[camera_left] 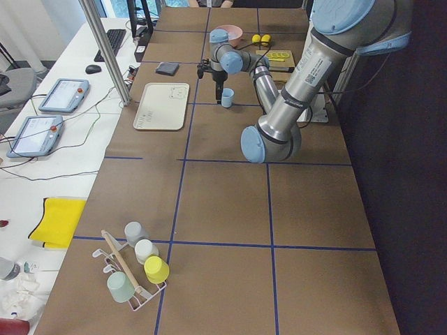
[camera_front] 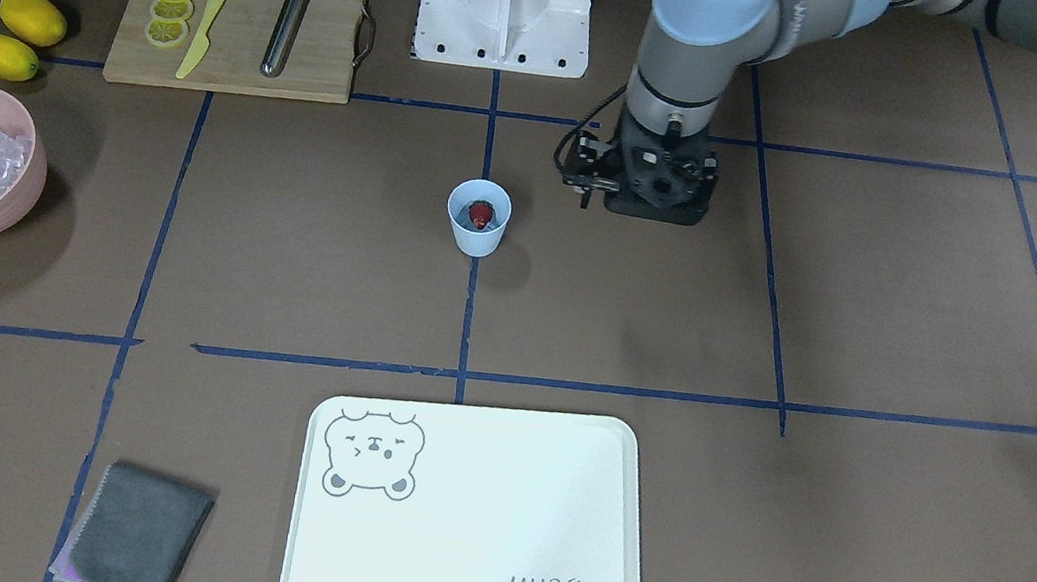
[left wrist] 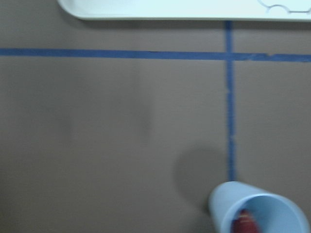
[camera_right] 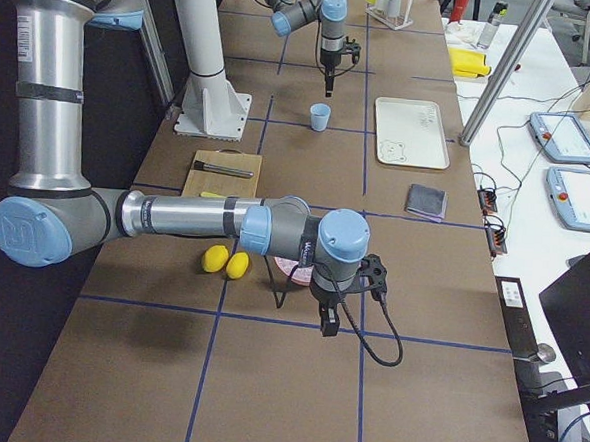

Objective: Put ice and strawberries in cup

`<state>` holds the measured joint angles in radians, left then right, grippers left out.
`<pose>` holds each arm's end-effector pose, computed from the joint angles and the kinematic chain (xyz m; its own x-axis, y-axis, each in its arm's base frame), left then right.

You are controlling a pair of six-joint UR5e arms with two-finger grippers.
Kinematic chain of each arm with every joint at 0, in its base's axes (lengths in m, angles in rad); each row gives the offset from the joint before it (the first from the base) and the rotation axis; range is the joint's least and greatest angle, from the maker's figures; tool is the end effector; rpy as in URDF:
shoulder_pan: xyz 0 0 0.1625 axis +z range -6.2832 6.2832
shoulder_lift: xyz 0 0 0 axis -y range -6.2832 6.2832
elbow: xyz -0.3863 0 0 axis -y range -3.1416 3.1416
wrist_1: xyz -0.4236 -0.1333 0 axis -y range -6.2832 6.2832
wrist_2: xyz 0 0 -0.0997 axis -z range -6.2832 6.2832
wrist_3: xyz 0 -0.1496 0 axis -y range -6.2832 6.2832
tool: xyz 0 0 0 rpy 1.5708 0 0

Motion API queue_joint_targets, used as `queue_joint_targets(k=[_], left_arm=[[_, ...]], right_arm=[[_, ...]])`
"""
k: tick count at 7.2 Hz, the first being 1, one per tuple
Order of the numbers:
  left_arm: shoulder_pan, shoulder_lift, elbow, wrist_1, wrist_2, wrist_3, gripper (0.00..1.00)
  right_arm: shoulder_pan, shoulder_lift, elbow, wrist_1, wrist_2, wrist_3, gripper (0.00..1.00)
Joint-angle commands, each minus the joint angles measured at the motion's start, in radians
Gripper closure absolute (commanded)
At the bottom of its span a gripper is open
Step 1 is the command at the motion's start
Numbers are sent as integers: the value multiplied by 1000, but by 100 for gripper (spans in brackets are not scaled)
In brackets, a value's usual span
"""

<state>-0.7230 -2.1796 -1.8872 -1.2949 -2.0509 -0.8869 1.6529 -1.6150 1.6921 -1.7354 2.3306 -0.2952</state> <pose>0.4340 -0.4686 0.1864 0.7014 0.1285 -0.7011 -0.0848 0.9917 0.0969 0.0708 -0.4910 0.6325 0.7103 -0.1746 0.6819 0.1306 0.9846 0.1160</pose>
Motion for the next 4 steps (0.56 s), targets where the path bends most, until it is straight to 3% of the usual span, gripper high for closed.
queue_joint_targets(k=[1, 4], left_arm=[[-190, 189, -90, 34, -113, 304, 0], [-409, 426, -86, 28, -149, 743, 0]], right_arm=[[1, -3, 1, 5, 1, 1, 0], [1, -2, 0, 5, 1, -1, 0]])
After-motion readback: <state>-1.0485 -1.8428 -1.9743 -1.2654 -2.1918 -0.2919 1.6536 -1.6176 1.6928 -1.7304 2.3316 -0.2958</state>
